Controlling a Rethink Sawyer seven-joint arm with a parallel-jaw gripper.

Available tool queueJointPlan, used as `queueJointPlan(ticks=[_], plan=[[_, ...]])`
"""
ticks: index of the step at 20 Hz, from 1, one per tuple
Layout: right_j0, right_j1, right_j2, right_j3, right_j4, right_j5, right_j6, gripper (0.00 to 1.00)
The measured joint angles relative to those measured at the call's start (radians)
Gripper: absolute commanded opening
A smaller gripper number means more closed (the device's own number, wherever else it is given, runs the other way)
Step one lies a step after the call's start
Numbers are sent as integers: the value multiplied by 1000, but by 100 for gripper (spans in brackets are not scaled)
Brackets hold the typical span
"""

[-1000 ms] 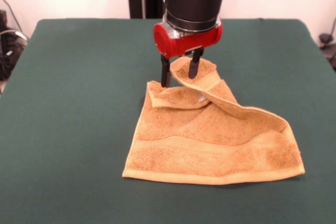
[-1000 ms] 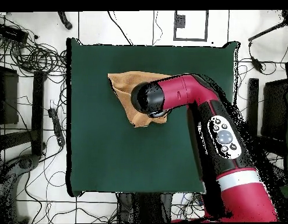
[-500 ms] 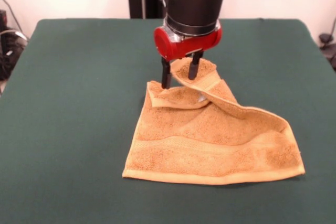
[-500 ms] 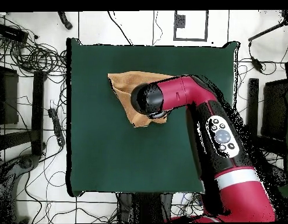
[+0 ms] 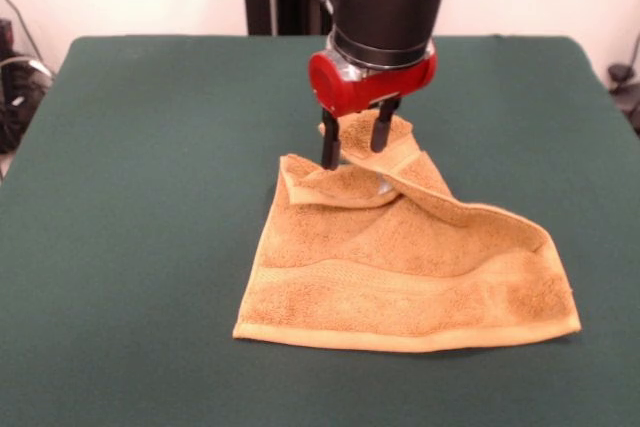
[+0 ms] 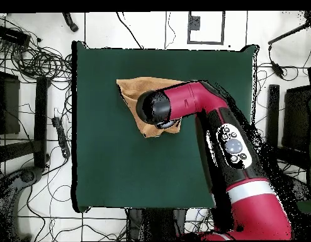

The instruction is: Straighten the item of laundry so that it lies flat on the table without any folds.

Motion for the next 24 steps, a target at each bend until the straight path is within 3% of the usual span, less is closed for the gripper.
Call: queueJointPlan(ticks=[24], plan=[[1,48,-1,0,-10,0,0,100]])
